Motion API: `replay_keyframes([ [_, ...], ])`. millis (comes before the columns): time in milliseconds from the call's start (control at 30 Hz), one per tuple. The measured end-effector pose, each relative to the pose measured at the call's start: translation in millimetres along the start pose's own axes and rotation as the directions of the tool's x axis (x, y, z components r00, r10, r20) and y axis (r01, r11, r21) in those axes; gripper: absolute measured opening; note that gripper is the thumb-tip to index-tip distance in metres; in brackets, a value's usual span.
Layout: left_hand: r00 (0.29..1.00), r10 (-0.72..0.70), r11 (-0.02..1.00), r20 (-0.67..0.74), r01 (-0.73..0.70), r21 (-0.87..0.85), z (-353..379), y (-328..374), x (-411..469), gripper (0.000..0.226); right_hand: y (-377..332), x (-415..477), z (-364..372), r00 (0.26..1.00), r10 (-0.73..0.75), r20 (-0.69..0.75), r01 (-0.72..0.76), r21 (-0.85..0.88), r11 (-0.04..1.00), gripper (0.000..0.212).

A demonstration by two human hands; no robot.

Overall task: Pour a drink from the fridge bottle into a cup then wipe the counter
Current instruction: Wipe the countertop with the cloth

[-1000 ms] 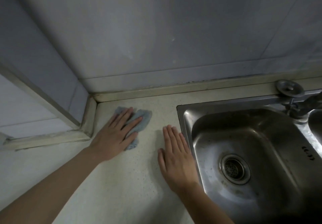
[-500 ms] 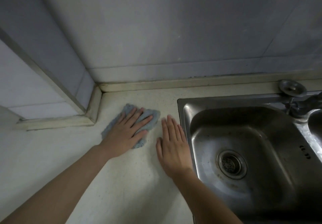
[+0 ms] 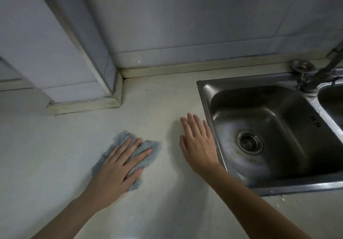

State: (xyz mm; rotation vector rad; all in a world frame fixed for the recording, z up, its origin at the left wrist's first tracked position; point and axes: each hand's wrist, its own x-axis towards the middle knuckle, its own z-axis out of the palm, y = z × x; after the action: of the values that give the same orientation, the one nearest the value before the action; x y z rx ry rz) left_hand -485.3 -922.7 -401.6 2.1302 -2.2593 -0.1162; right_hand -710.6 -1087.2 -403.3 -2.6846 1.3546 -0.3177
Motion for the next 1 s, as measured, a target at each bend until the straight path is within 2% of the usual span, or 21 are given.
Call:
replay_keyframes([
  [133,0.993,-0.121,0.993,0.002,0.121,0.014,-4,-24,-40,0.056,-39,-50,-6,1.000,0.012,0.007,-0.012,0.085,0.996,0.058],
  [233,0.984,-0.170,0.985,0.047,0.168,0.042,-2,-29,-31,0.062,-44,-70,-8,1.000,0.007,-0.006,-0.006,0.051,0.999,0.059],
  [333,0.956,-0.294,0.956,0.020,0.294,-0.017,4,-13,-2,0.068,-32,-76,-1,0.999,0.035,-0.020,-0.034,0.011,0.999,0.059],
  [400,0.963,-0.268,0.963,0.027,0.269,-0.024,6,5,12,0.069,-30,-80,3,0.998,0.057,-0.025,-0.056,0.019,0.998,0.059],
  [533,0.989,-0.121,0.991,0.089,0.125,-0.038,3,49,4,0.069,-29,-86,0,0.992,0.099,-0.079,-0.099,0.005,0.995,0.057],
  [633,0.990,0.069,0.997,0.127,-0.063,-0.051,2,65,-38,0.057,-26,-92,-6,0.974,0.195,-0.114,-0.196,0.008,0.981,0.057],
  [733,0.977,0.202,0.979,0.074,-0.203,-0.002,3,56,-85,0.055,-30,-98,-8,0.985,0.154,-0.081,-0.158,-0.049,0.986,0.058],
  [867,0.989,0.137,0.991,0.051,-0.136,-0.019,-1,23,-125,0.059,-60,-107,-6,0.993,0.103,-0.055,-0.105,-0.052,0.993,0.059],
  [1000,0.999,-0.052,0.999,0.017,0.052,0.005,-1,-27,-147,0.058,-103,-116,1,0.999,0.042,-0.022,-0.042,-0.016,0.999,0.060],
])
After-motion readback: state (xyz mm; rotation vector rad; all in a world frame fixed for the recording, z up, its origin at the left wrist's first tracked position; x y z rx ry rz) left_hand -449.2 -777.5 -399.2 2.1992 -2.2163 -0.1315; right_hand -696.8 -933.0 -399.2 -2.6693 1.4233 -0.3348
